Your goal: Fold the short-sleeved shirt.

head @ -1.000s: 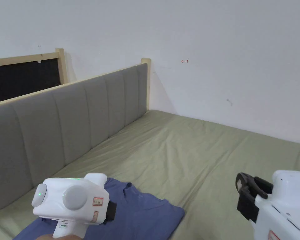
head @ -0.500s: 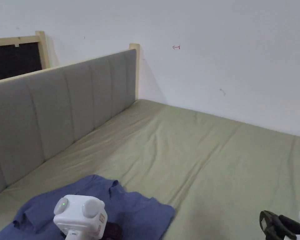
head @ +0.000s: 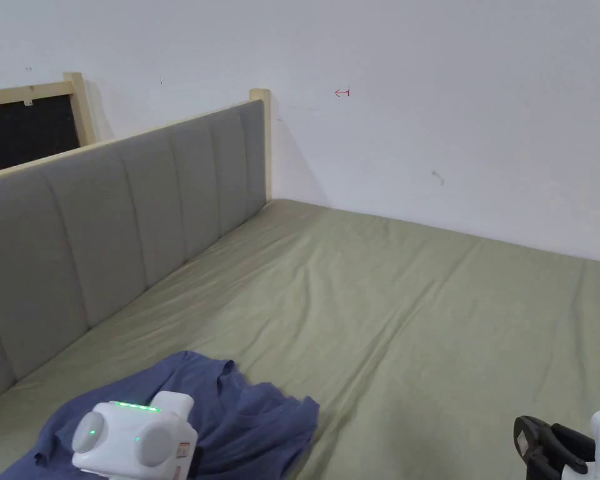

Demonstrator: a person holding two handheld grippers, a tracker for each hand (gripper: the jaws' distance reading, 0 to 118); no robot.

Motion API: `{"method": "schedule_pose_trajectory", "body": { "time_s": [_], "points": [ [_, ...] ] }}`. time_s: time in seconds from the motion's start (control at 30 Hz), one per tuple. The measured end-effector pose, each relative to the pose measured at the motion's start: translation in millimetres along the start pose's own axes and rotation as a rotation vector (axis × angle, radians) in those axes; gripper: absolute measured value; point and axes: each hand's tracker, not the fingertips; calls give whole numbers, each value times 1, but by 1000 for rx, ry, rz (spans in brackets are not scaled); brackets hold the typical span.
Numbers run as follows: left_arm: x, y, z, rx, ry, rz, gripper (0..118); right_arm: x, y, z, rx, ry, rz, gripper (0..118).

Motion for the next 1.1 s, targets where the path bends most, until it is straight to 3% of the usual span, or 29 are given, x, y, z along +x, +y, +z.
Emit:
{"method": "schedule_pose_trajectory", "body": {
  "time_s": [0.1, 0.3, 0.43, 0.6, 0.73, 0.9, 1.1],
  "points": [
    [-26, 2, 37, 81, -100, 85, 0, 7, 3, 9, 16, -5, -32, 0],
    [-43, 23, 132, 286, -48, 33, 0, 21, 11, 32, 65, -33, -69, 0],
    [-19, 52, 215, 467, -148, 38, 0, 33, 21, 58, 137, -63, -95, 0],
    [59, 85, 302, 636, -341, -108, 0, 56, 30, 97, 220, -120, -119, 0],
    [147, 100, 341, 676, -552, -150, 0, 78, 28, 132, 268, -176, -142, 0],
    [248, 110, 347, 653, -716, -254, 0, 111, 16, 166, 271, -274, -146, 0],
    [365, 115, 278, 379, -687, -381, 0, 144, -1, 201, 265, -378, -165, 0]
  ]
}}
